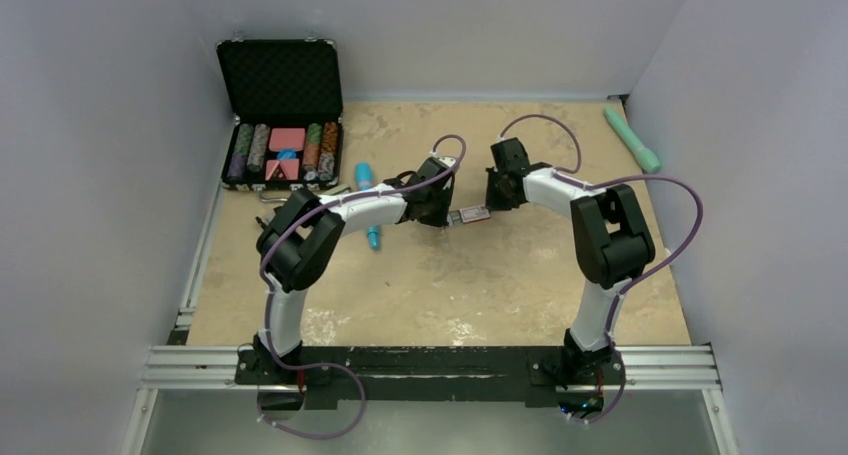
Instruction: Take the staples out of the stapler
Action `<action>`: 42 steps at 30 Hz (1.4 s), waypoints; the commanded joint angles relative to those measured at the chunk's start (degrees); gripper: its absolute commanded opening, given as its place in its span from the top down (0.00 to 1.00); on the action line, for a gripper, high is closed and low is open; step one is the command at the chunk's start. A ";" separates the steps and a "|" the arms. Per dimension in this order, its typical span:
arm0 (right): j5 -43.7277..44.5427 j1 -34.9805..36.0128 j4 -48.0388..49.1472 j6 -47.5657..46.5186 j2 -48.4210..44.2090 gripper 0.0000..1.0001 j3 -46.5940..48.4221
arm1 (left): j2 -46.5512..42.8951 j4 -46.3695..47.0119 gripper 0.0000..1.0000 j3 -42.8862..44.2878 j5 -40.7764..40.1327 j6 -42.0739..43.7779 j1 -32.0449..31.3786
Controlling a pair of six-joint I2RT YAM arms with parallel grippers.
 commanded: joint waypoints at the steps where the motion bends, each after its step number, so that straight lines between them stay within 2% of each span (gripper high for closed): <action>1: -2.10 1.08 0.86 -0.82 0.12 1.00 -0.51 | 0.61 1.16 1.00 2.03 1.91 0.63 0.31; 42: -5.03 3.91 3.47 -0.22 -0.61 1.00 -2.42 | 0.39 1.67 1.00 2.27 3.81 1.34 0.34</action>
